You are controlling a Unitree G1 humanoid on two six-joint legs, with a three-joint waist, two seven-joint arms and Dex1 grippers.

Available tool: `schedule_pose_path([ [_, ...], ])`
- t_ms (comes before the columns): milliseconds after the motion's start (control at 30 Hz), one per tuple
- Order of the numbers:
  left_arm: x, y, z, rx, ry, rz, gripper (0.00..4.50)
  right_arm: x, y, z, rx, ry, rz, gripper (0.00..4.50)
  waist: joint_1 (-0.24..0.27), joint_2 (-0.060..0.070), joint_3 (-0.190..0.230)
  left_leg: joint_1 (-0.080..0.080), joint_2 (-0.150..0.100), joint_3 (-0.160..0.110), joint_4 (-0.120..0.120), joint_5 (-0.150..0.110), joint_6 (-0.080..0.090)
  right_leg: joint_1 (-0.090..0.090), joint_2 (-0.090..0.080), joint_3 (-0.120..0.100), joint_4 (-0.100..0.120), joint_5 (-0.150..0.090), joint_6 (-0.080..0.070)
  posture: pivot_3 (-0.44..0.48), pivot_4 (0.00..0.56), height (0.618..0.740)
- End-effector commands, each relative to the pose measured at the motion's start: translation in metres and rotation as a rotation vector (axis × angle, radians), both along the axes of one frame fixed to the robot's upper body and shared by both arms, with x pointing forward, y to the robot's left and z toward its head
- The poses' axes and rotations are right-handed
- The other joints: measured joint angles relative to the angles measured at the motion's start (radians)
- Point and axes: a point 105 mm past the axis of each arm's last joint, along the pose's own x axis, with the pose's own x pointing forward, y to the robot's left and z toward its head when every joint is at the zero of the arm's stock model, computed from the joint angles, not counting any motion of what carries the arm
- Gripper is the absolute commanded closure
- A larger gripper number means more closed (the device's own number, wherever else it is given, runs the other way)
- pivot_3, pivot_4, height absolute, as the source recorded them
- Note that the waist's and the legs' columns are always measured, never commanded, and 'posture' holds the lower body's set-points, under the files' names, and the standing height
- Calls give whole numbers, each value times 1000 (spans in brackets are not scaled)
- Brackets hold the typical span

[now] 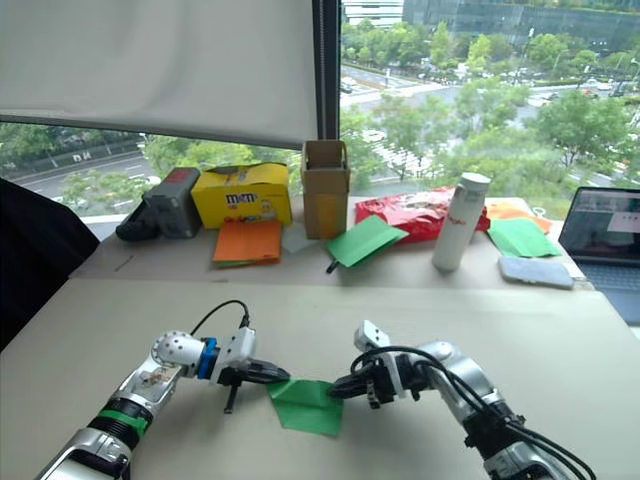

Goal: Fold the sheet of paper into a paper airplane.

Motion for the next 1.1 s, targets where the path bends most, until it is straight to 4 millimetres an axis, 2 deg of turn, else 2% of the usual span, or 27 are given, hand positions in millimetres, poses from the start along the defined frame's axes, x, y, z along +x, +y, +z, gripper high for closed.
schedule_pose_path([
  [33,1,1,4,-57,25,58,4500,6,-3,-9,-54,-20,-28,4469,0,-1,0,0,0,0,0,0,0,0,0,0,0,0,0,0,150,740],
  [100,9,2,28,-156,-1,109,4500,6,-4,-11,-67,-29,-28,4469,-3,-1,0,0,0,0,0,0,0,-1,1,0,1,0,0,0,150,740],
  [167,13,5,43,-199,-22,138,4500,7,-4,-11,-66,-30,-31,4469,-5,-4,1,0,1,0,1,0,0,-2,2,0,1,0,0,0,150,740],
  [233,8,4,56,-241,-18,134,4500,6,-5,-11,-70,-23,-37,4469,-5,-5,1,0,1,-1,1,0,0,-2,2,-1,1,0,0,0,150,740],
  [300,-1,1,59,-246,-15,107,4500,5,-5,-13,-76,-18,-43,4469,-5,-4,1,0,2,-1,1,0,0,-2,1,0,1,0,0,0,150,740],
  [400,-21,-6,52,-225,5,49,4500,6,-7,-18,-104,16,-90,4469,-6,-3,1,0,2,-1,0,0,0,-1,-1,1,1,0,0,0,150,740],
  [533,-34,-8,37,-188,36,32,4500,4,-7,-18,-102,30,-85,4469,-3,-4,1,1,2,-1,0,0,0,-1,-5,0,0,0,0,0,150,740],
  [733,-20,-8,10,-159,42,120,4500,-3,-5,-19,-99,55,-57,4469,0,-4,1,1,1,-1,0,0,0,-1,-8,-2,0,0,0,0,150,740],
  [833,-22,-13,2,-138,43,96,4500,-3,-5,-20,-101,54,-61,4469,0,-4,1,0,1,-1,0,0,0,-1,-8,-2,-1,0,0,0,150,740],
  [967,-32,-10,-23,-14,12,34,4500,1,-7,-19,-107,44,-95,4469,1,-2,-1,0,1,-1,0,0,0,-1,-9,-2,-2,0,0,0,150,740],
  [1067,-33,-8,-28,2,10,29,4500,5,-9,-14,-94,-3,-110,4469,1,-1,-2,0,0,-1,-1,0,0,0,-11,-2,-2,0,0,0,150,740],
  [1100,-33,-8,-29,-1,11,31,4500,8,-10,-12,-97,-27,-119,4200,1,-1,-2,0,1,-1,-1,0,0,0,-11,-2,-2,0,0,0,150,740],
])
